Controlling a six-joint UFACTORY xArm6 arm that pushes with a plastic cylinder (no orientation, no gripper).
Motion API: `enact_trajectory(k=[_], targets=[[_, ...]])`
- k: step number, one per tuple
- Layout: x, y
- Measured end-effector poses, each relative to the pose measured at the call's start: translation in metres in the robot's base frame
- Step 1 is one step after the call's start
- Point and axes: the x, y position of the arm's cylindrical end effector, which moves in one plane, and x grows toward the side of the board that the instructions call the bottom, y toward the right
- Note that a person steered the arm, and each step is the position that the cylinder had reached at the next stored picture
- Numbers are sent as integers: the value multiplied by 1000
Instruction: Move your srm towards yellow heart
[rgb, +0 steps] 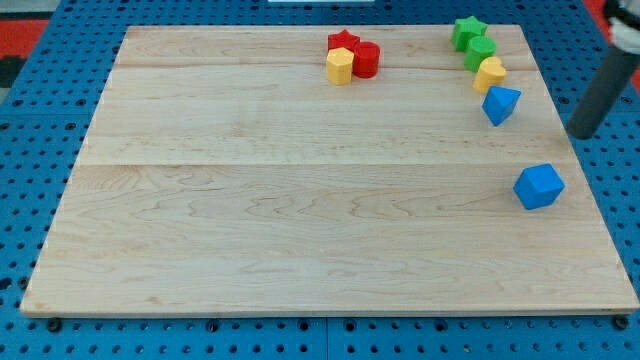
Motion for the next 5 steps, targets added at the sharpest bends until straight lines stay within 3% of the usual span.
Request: enact_trajectory(k=[1, 2, 3, 5], targets=[[-9, 1], [-62, 7], [-86, 7], [-99, 8]])
